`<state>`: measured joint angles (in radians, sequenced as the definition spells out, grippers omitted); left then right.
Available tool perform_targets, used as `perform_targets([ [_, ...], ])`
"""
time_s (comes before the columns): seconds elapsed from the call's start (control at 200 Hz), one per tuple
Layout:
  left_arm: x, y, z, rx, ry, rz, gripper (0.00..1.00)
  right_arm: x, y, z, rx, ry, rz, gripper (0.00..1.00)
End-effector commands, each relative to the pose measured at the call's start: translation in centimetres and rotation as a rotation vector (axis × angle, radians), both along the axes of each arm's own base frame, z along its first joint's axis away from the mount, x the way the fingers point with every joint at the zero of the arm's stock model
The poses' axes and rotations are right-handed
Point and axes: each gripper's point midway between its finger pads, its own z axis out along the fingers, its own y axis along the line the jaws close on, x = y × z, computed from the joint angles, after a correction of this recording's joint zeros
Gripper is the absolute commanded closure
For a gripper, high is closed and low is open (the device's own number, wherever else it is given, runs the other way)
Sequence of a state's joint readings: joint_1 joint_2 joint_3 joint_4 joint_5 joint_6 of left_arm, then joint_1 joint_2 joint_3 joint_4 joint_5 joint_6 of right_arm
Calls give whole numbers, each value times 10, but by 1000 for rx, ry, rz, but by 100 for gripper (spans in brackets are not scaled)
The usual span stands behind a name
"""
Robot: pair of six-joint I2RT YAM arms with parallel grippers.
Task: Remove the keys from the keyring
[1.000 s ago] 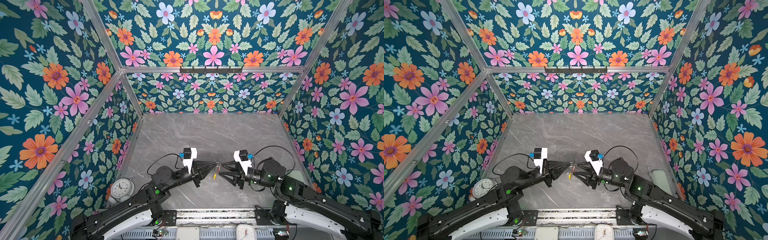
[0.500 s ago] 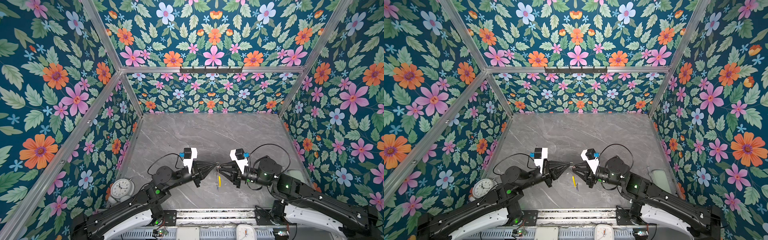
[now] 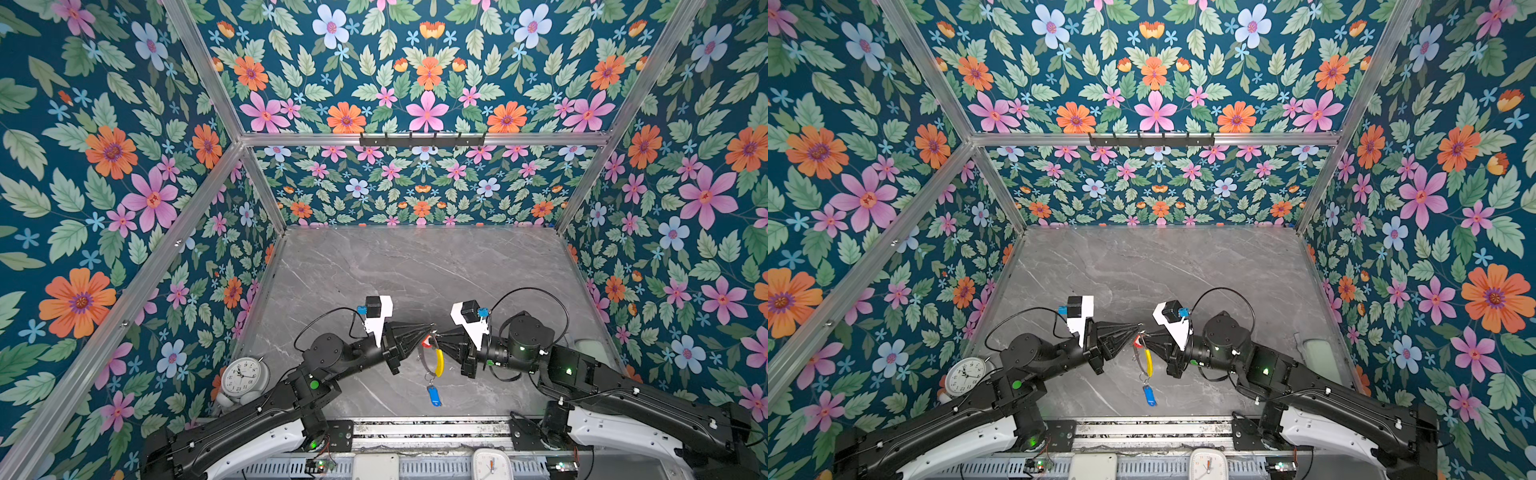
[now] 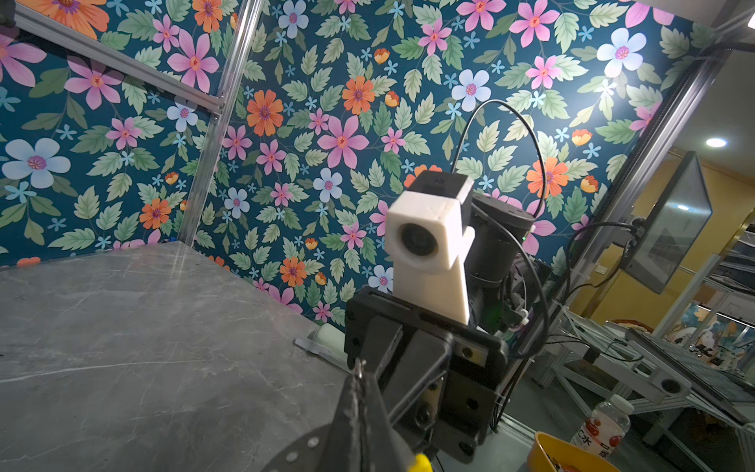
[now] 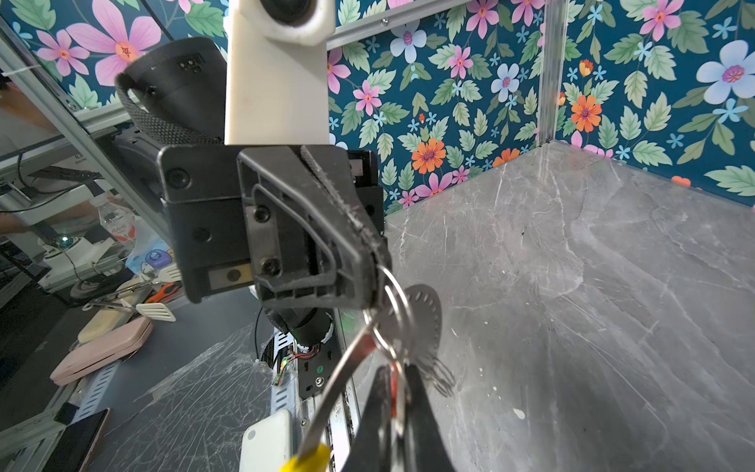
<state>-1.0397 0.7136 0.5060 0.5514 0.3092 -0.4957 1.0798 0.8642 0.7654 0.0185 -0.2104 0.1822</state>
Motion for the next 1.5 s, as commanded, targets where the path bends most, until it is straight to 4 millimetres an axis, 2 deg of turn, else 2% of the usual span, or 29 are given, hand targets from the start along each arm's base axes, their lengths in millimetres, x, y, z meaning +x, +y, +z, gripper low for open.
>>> perform_targets([
  [0.0, -1, 5, 16, -65, -22, 6, 100, -6, 3, -11, -40, 22, 40, 100],
  [0.205, -6, 1, 13, -25, -25, -26, 100, -7, -3, -15, -62, 31, 26, 100],
  [0.3, -9, 0, 10, 2, -25, -43, 100, -8, -14, -10, -66, 17, 2, 84],
  [0.385, -11, 0, 8, 13, -24, -54, 100, -11, -28, 2, -58, -18, -14, 69],
  [0.445, -13, 0, 7, 14, -26, -60, 100, -15, -36, 13, -52, -36, -10, 63],
  [0.565, -16, 0, 9, 4, -36, -77, 100, -20, -43, 41, 29, -68, -1, 57],
  [0.73, -21, -2, 14, -18, -49, -110, 100, -23, -31, 64, 132, -24, 84, 54],
  [0.85, -23, -2, 15, -24, -53, -123, 100, -19, -26, 67, 161, 9, 114, 60],
  [1.0, -24, -1, 14, -33, -55, -128, 100, -18, -18, 60, 155, 39, 135, 68],
  [1.415, -26, -1, 14, -35, -59, -137, 100, -17, -15, 46, 143, 85, 148, 100],
  [1.495, -26, -2, 14, -32, -54, -141, 100, -17, -16, 44, 136, 90, 147, 100],
])
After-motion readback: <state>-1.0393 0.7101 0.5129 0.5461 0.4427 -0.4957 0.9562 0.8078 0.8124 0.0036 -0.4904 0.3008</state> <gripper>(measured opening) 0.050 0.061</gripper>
